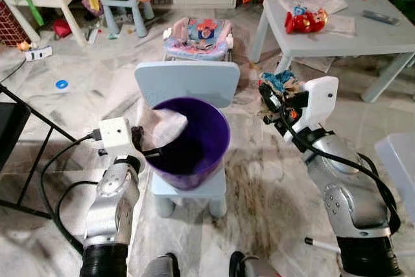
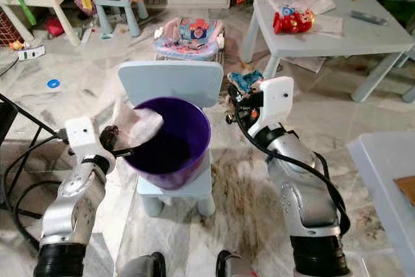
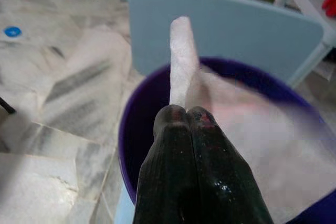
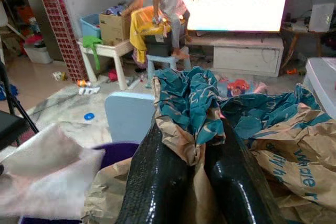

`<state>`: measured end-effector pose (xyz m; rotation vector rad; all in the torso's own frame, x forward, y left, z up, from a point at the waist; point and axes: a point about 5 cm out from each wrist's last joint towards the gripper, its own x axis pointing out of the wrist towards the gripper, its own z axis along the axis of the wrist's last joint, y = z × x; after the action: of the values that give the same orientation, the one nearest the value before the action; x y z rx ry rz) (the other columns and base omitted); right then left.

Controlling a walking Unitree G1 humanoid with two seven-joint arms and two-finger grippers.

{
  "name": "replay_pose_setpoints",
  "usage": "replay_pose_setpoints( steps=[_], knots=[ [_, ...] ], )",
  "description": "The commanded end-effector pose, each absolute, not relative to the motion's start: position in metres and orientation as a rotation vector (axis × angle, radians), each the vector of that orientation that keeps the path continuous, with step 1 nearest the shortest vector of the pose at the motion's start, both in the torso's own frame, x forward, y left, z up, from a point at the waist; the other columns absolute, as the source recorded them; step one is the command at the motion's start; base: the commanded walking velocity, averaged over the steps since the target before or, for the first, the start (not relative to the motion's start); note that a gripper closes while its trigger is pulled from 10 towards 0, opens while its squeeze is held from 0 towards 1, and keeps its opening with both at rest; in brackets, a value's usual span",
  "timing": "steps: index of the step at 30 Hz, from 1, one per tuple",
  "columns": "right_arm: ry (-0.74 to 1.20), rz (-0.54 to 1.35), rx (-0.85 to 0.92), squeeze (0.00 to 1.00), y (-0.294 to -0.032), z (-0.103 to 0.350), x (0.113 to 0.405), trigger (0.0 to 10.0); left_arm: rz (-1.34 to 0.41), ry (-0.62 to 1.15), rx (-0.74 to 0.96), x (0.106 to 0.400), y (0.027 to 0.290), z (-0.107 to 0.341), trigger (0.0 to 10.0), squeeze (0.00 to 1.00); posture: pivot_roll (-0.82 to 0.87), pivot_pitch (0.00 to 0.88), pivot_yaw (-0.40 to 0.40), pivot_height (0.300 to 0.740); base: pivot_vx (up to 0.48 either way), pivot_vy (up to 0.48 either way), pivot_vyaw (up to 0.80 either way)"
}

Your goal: Picking trash to rubbish bin

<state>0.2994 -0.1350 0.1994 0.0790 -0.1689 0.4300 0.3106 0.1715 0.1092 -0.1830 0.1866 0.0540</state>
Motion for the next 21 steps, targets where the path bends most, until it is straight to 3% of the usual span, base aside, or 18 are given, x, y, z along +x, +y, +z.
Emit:
replay_pose_setpoints(
  steps=[1, 2, 3, 10, 21],
  knots=[
    [-0.173, 0.429, 0.072, 0.0, -0.137, 0.202, 0.295, 0.0, 0.045, 0.209, -0.186, 0.311, 0.174, 0.103, 0.7, 0.0, -0.01, 0.256, -0.05, 0.74, 0.0, 0.0, 0.0],
    [-0.167, 0.419, 0.067, 0.0, -0.14, 0.202, 0.291, 0.0, 0.008, 0.228, -0.207, 0.316, 0.174, 0.097, 4.7, 1.0, -0.02, 0.264, -0.054, 0.74, 0.0, 0.0, 0.0],
    [-0.163, 0.415, 0.065, 0.0, -0.142, 0.202, 0.29, 0.0, -0.023, 0.239, -0.216, 0.317, 0.172, 0.094, 10.0, 1.0, -0.03, 0.266, -0.057, 0.74, 0.0, 0.0, 0.0],
    [-0.148, 0.399, 0.054, 0.0, -0.148, 0.203, 0.282, 0.0, -0.077, 0.293, -0.227, 0.323, 0.169, 0.08, 10.0, 1.0, -0.06, 0.27, -0.065, 0.74, 0.0, 0.0, 0.0],
    [-0.129, 0.397, 0.055, 0.0, -0.147, 0.206, 0.28, 0.0, -0.021, 0.374, -0.221, 0.32, 0.183, 0.056, 10.0, 1.0, -0.07, 0.277, -0.078, 0.74, 0.0, 0.0, 0.0]
  ],
)
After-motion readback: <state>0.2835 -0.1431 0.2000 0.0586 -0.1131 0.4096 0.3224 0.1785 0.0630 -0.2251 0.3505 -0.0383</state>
